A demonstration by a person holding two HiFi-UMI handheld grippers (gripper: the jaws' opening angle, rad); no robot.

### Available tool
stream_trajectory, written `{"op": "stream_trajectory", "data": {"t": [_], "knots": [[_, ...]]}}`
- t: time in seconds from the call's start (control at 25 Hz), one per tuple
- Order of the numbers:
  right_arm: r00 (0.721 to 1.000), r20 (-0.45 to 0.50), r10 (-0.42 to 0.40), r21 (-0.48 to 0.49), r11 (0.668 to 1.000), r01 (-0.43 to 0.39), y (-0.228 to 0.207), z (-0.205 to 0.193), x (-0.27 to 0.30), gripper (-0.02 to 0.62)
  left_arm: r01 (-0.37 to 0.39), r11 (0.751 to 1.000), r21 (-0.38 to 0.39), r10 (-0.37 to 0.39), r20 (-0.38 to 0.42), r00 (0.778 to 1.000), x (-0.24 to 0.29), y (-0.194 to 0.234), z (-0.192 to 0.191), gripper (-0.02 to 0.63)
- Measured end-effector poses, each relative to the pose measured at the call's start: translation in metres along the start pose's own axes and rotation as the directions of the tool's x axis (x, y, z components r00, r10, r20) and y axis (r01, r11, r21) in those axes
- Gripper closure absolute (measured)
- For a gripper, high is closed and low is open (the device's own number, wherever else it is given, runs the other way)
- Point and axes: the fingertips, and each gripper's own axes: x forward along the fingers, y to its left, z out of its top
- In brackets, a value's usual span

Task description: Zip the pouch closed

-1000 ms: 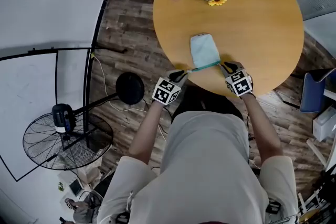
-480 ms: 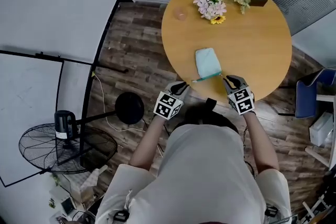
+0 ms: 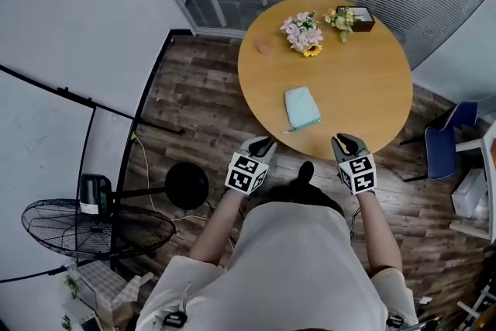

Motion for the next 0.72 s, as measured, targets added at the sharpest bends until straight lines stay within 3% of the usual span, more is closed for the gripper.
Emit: {"op": "stream_trajectory", "data": {"t": [0.4, 0.72], "knots": [[0.985, 0.166, -0.047, 0.052, 0.998, 0.039, 0.013, 0.028, -0.075, 0.537, 0.001, 1.0, 0.026, -0.005, 0.177, 0.984, -0.05, -0.036, 0.042, 0.543], [0.97, 0.243, -0.019, 0.018, 1.0, 0.015, -0.006, 0.046, -0.112, 0.538, -0.062, 0.997, 0.054, 0.047, 0.232, 0.972, -0.067, -0.062, 0.073, 0.543]]}}
